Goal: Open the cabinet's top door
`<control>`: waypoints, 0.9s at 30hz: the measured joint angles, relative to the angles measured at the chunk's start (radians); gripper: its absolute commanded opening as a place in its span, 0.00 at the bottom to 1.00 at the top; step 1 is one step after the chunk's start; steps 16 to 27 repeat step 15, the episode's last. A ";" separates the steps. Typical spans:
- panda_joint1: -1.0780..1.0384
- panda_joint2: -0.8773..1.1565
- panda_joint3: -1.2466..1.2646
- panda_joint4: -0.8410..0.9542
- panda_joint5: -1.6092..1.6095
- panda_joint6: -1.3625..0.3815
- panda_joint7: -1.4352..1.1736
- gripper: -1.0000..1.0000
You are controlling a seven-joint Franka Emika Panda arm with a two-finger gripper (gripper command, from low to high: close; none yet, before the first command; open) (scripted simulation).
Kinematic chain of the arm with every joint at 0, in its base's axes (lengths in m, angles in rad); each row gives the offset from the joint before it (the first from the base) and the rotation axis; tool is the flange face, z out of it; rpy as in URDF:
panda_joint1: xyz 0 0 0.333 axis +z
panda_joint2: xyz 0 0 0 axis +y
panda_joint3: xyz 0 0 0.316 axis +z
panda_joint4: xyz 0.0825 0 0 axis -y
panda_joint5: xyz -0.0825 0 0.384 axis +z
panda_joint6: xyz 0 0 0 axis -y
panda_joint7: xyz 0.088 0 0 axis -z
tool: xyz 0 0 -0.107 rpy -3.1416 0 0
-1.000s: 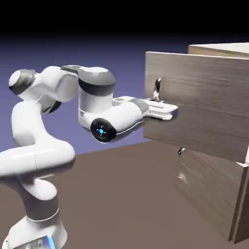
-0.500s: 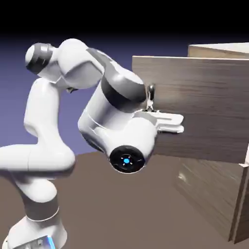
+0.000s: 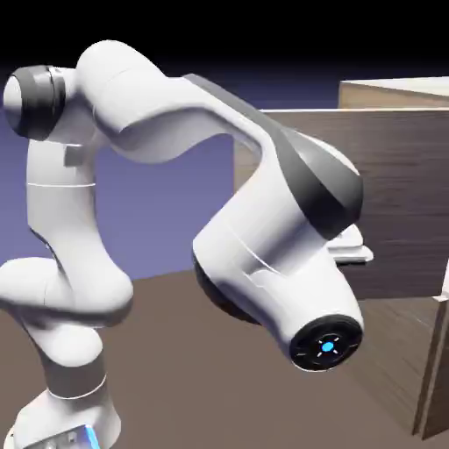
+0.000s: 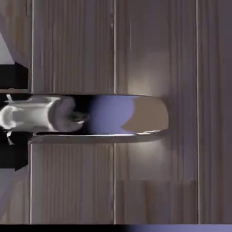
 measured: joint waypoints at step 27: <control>0.216 0.541 -0.003 0.386 -0.299 0.047 0.203 1.00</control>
